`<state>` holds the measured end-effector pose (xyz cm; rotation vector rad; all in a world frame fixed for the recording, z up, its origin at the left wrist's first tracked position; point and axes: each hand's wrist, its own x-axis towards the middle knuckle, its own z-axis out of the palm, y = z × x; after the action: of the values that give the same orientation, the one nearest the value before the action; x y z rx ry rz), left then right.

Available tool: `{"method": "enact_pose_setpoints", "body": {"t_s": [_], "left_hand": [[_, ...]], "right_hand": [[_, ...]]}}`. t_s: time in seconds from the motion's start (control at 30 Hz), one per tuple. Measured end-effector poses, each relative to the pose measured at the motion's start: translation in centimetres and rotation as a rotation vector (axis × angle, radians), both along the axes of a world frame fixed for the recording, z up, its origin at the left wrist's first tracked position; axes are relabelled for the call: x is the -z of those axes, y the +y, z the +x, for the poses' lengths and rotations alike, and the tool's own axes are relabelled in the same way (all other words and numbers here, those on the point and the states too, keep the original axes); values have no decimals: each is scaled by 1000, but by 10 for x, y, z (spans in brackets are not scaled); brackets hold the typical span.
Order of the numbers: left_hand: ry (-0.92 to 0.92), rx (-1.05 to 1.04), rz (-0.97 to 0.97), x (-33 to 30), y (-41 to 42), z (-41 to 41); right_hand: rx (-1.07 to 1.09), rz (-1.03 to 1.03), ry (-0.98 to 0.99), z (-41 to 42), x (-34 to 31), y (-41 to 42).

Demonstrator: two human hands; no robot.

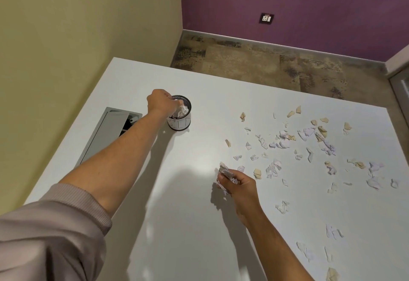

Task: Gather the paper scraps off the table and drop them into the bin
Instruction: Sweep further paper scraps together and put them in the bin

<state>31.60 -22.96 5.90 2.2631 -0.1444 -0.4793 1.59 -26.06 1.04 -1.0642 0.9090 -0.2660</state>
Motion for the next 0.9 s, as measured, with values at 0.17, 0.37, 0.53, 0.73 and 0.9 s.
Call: {"method": "enact_pose_setpoints", "body": {"t_s": [0.17,0.37,0.53,0.73,0.9], "left_hand": [[-77,26,1,6,5,1],[-275,312,257,20,4,-3],[-345,531,535,30,-14,9],[-317,699,669,34,-29,19],[-219,682,590,27,-30,23]], "right_hand": [[-20,-20,12,-1,0,3],[-19,-24,37,-4,3,4],[-48,-82,66,-7,9,1],[-75,-83,54,0,16,1],[-81,-81,33,11,16,0]]}}
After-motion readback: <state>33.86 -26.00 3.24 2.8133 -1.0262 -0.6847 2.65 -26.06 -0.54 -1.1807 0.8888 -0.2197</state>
